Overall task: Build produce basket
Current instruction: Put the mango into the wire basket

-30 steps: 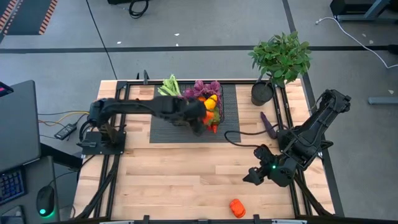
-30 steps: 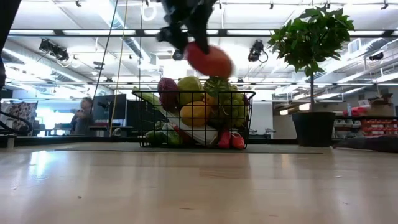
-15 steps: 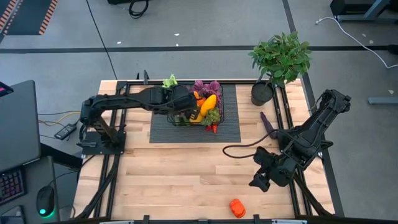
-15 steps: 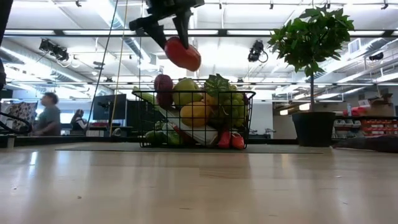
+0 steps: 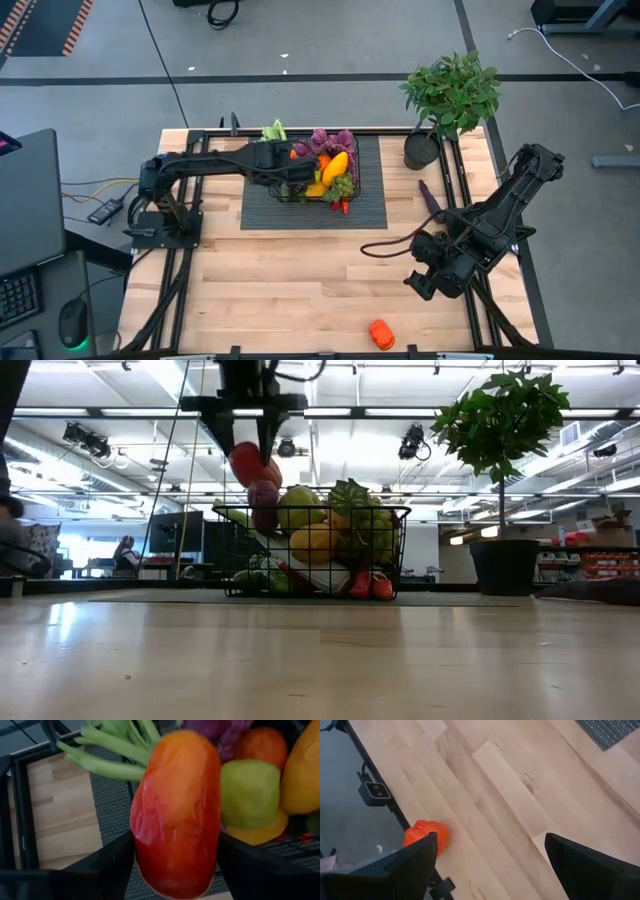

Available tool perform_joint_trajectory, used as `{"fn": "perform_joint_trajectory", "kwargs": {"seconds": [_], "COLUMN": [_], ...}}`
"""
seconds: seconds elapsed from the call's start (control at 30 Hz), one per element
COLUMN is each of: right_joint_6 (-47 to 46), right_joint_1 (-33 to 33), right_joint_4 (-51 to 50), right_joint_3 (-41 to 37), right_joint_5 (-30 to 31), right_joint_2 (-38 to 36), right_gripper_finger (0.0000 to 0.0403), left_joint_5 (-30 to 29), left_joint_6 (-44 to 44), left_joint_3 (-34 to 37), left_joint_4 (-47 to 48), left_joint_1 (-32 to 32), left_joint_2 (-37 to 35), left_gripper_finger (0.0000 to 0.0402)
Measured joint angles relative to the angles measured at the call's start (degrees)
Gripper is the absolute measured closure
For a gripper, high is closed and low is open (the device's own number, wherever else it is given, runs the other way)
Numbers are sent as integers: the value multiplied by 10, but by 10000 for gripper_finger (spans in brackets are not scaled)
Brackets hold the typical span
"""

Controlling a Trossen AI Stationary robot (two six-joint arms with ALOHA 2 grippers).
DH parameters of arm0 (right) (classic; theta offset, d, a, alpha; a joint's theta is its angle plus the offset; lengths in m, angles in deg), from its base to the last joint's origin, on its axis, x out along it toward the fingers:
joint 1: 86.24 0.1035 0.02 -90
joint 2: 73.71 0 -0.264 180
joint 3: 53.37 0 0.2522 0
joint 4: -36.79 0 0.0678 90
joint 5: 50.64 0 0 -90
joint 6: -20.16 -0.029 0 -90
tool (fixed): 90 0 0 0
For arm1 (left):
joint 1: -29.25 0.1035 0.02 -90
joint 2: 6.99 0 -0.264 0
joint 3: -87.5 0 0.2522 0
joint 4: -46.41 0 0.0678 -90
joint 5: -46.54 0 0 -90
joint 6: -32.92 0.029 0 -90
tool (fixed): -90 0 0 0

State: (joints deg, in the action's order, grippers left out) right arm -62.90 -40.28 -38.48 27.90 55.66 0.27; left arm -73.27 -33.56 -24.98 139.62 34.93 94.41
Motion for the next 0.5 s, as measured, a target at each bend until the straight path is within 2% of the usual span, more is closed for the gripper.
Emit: {"fn": "perform_joint_trajectory", "kwargs": {"seconds": [0.33,0.5], "right_joint_6": [-35,-93], "right_joint_1": [2,3], "right_joint_4": [0,3], "right_joint_3": [0,0], "right_joint_5": [9,6], "right_joint_2": [0,0], "right_gripper_finger": [32,32], "left_joint_5": [68,78], "left_joint_6": [64,121], "left_joint_3": [0,0], "left_joint_4": [10,25], "left_joint_1": [27,29], "left_joint_2": [74,74], "left_gripper_finger": [112,111]}}
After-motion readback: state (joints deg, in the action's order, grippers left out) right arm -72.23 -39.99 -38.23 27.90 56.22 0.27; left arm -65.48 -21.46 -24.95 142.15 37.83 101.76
